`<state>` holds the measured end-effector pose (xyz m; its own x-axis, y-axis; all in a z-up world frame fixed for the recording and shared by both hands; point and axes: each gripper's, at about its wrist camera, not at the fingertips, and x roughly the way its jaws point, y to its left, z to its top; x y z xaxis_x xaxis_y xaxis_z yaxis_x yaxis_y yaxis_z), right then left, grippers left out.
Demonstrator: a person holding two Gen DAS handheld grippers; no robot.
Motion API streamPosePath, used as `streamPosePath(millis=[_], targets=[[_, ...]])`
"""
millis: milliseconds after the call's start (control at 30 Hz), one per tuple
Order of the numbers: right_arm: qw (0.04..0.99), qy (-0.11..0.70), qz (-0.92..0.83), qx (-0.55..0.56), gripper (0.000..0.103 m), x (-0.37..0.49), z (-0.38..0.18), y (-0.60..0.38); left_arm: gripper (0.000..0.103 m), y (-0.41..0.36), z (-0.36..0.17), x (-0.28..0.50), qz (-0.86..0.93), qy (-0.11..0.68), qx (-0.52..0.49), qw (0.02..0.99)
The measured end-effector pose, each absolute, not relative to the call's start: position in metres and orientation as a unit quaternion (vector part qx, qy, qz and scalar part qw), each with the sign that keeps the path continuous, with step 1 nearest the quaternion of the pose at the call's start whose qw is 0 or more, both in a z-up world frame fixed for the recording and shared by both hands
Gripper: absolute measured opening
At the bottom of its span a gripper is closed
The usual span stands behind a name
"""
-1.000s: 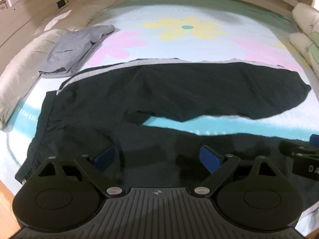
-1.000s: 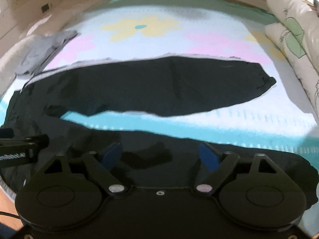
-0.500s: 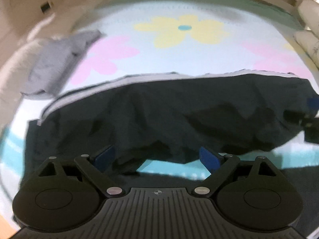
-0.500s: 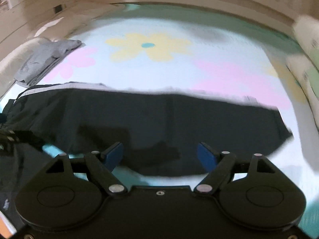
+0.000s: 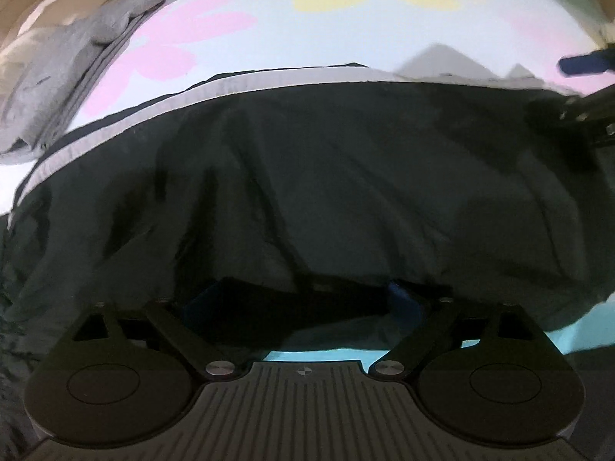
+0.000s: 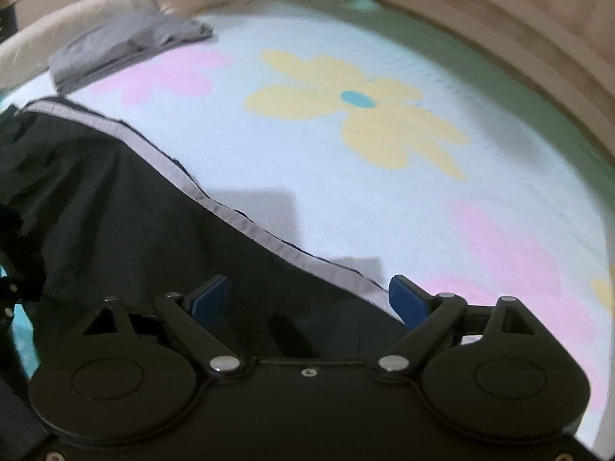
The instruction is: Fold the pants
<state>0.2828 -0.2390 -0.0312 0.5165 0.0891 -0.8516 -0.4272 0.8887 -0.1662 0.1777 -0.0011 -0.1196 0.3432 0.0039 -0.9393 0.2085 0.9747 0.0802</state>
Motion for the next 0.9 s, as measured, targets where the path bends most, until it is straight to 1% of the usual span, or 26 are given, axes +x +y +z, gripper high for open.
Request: streamPosePath(millis=[200, 267, 300, 367, 400, 433, 467, 500, 533, 600, 667, 767, 900], targets=[[0.817, 0.5, 0.202, -0.203, 0.091, 0.312, -0.061, -0.246, 0.098, -0.001, -0.119, 0.176, -0.065, 0.56, 0.099, 0.82], [0.811, 0.507, 0.222, -0.19, 0.091, 0.317, -0.065, -0.249, 0.098, -0.001, -0.118, 0.174, -0.066, 0.557, 0.103, 0.822], [0.808, 0.514, 0.229, -0.176, 0.09, 0.321, -0.066, -0.251, 0.098, -0.002, -0.117, 0.174, -0.067, 0.556, 0.103, 0.822], [0.801, 0.532, 0.23, -0.148, 0.081, 0.325, -0.068, -0.253, 0.098, -0.003, -0.115, 0.171, -0.068, 0.557, 0.1, 0.822], [0.805, 0.53, 0.229, -0.139, 0.064, 0.324, -0.066, -0.253, 0.098, -0.002, -0.115, 0.172, -0.068, 0.556, 0.098, 0.823], [0.809, 0.523, 0.23, -0.14, 0.037, 0.322, -0.062, -0.252, 0.098, -0.005, -0.117, 0.172, -0.069, 0.553, 0.097, 0.825], [0.812, 0.518, 0.23, -0.14, 0.016, 0.319, -0.058, -0.252, 0.097, -0.005, -0.116, 0.173, -0.07, 0.55, 0.096, 0.827], [0.811, 0.523, 0.231, -0.128, 0.008, 0.318, -0.055, -0.253, 0.095, -0.004, -0.115, 0.173, -0.072, 0.548, 0.096, 0.828], [0.809, 0.527, 0.234, -0.114, 0.008, 0.319, -0.052, -0.256, 0.093, -0.004, -0.112, 0.172, -0.074, 0.544, 0.097, 0.83], [0.822, 0.503, 0.235, -0.13, 0.008, 0.304, -0.042, -0.252, 0.09, 0.0, -0.106, 0.171, -0.074, 0.537, 0.101, 0.835], [0.831, 0.485, 0.24, -0.132, 0.008, 0.284, -0.031, -0.249, 0.09, 0.005, -0.096, 0.173, -0.073, 0.533, 0.085, 0.839], [0.847, 0.451, 0.253, -0.124, 0.008, 0.246, -0.01, -0.251, 0.09, 0.013, -0.077, 0.178, -0.078, 0.527, 0.03, 0.846], [0.85, 0.431, 0.269, -0.14, 0.008, 0.196, 0.006, -0.251, 0.091, 0.009, -0.053, 0.19, -0.094, 0.516, -0.018, 0.851]])
